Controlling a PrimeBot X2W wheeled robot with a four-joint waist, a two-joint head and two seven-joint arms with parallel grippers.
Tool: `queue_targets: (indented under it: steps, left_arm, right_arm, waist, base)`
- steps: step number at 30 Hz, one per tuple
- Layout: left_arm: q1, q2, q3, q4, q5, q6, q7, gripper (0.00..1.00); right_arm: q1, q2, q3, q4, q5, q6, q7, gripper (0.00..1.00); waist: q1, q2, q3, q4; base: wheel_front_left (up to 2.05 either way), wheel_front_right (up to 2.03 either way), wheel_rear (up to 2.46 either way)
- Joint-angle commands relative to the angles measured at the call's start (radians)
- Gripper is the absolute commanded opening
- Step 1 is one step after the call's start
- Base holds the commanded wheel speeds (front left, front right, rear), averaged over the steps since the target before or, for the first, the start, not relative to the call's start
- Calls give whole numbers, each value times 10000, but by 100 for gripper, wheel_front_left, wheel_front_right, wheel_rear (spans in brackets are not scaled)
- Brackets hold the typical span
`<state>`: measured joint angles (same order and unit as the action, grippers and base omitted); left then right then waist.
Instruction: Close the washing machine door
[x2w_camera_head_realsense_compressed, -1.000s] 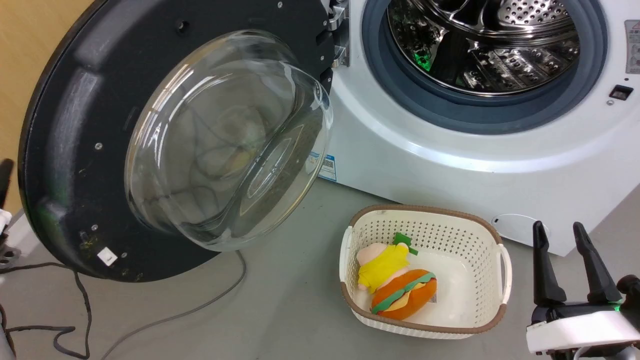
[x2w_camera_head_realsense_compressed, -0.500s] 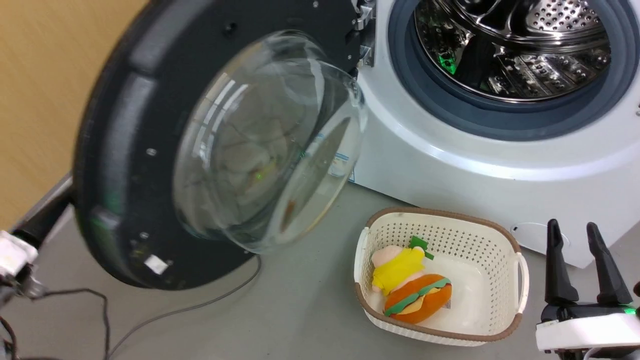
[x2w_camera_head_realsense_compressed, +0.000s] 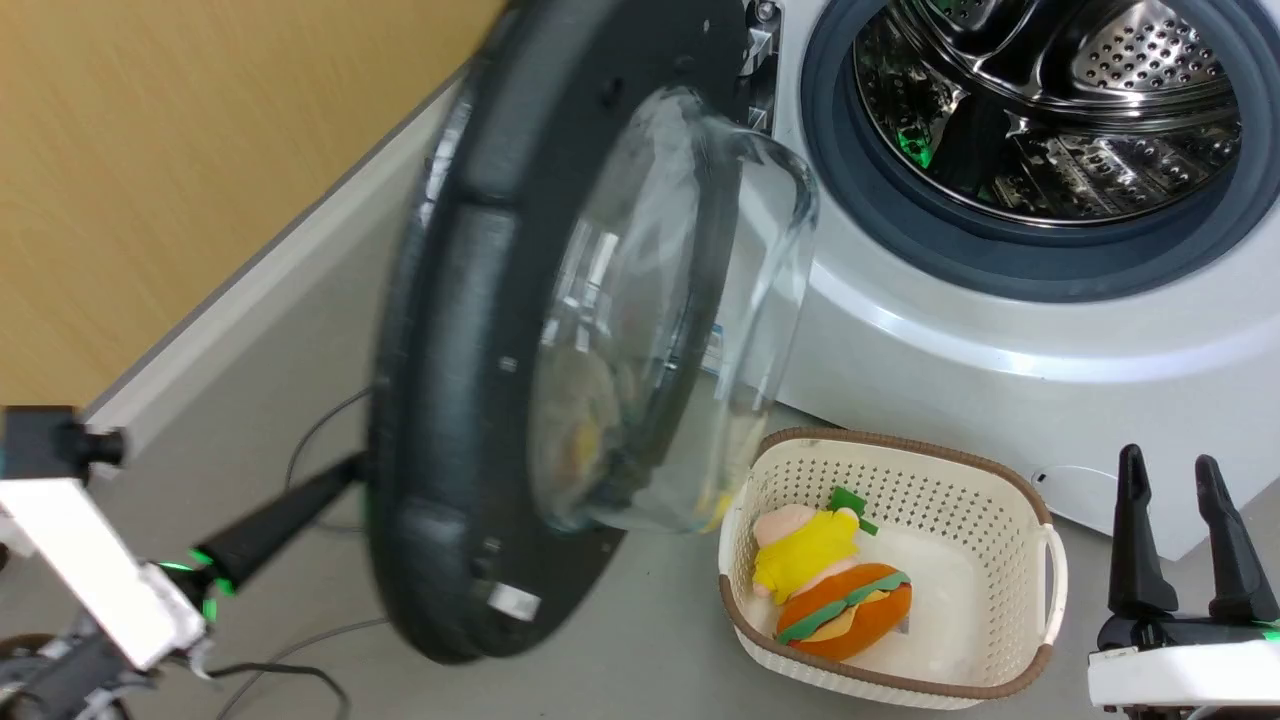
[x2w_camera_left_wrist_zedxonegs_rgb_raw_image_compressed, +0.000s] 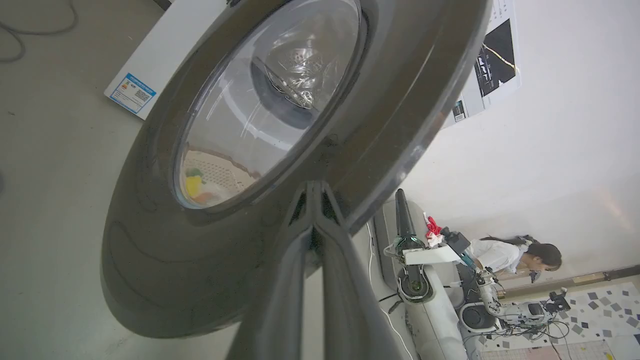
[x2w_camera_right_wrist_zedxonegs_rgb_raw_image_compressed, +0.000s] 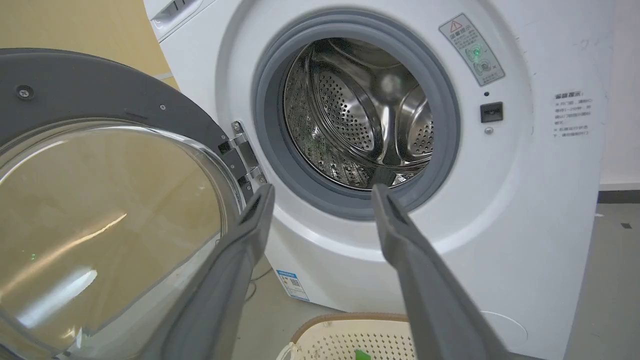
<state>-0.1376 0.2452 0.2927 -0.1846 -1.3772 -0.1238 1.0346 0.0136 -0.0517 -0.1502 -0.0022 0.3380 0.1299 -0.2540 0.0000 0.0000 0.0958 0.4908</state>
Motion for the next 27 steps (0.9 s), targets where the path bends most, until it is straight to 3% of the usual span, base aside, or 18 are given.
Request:
queue_targets:
  steps: [1,12,27]
  left_arm:
    - [97,-86,-79,-105,-188,-68,92,0]
    - [187,-1448,-2276,-591,-240,-69,-72,0]
    - [-995,-1883,-4990,829,-90,-69,-2745,0]
  right_arm:
    - [132,15,-23,8,73,8,-78,100]
    - [-128,15,45,50,87,8,-78,100]
    - [-613,15,33,32,-14,8,-78,100]
  waist:
    - [0,0,-2,-52]
    - [0,0,179,-1208]
    - [0,0,783,-3679]
  base:
    - [0,0,0]
    - [0,0,0]
    - [0,0,0]
